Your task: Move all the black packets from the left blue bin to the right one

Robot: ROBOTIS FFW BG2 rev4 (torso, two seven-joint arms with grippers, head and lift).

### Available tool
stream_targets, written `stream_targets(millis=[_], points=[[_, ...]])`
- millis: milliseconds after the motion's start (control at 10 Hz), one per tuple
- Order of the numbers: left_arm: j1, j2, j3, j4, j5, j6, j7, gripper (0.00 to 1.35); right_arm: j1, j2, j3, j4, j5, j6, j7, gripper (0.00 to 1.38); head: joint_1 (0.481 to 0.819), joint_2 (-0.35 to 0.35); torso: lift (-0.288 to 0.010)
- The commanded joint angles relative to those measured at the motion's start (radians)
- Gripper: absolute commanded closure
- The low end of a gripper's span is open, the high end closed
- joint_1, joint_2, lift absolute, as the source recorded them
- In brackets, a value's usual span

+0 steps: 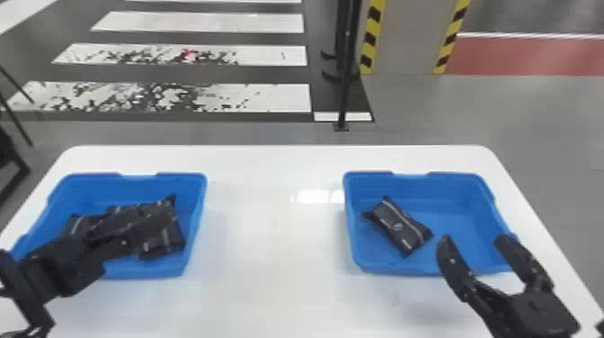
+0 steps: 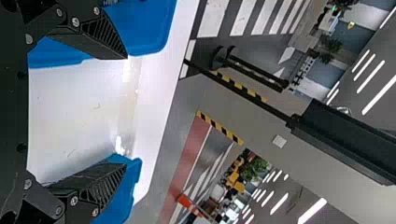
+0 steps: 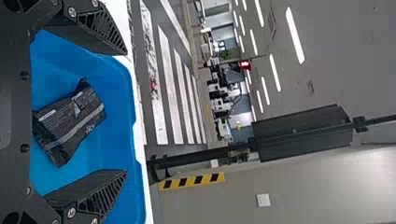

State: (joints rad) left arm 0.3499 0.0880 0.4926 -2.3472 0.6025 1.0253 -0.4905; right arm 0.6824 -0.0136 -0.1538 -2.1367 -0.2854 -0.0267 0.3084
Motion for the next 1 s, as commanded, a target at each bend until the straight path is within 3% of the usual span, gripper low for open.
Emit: stream_targets(millis=[0, 500, 900], points=[[-0.028, 0.004, 0.022, 0.019, -0.058, 0.028, 0.015, 0.24, 0.081, 0.014, 0.000, -0.051, 0.004, -0.035, -0.011, 0.13, 0.695, 0.011, -0.154], [-0.176, 0.027, 0.040, 0.196, -0.218, 0.143, 0.104, 0.24, 0.100, 0.014, 0.006, -0.049, -0.026, -0.035, -0.009, 0.13, 0.695, 0.130, -0.154], [-0.362, 0.064, -0.044, 0.439, -0.242, 0.190, 0.122, 0.24, 0.100, 0.014, 0.006, -0.044, -0.042, -0.032, -0.009, 0.14, 0.695, 0.150, -0.154]])
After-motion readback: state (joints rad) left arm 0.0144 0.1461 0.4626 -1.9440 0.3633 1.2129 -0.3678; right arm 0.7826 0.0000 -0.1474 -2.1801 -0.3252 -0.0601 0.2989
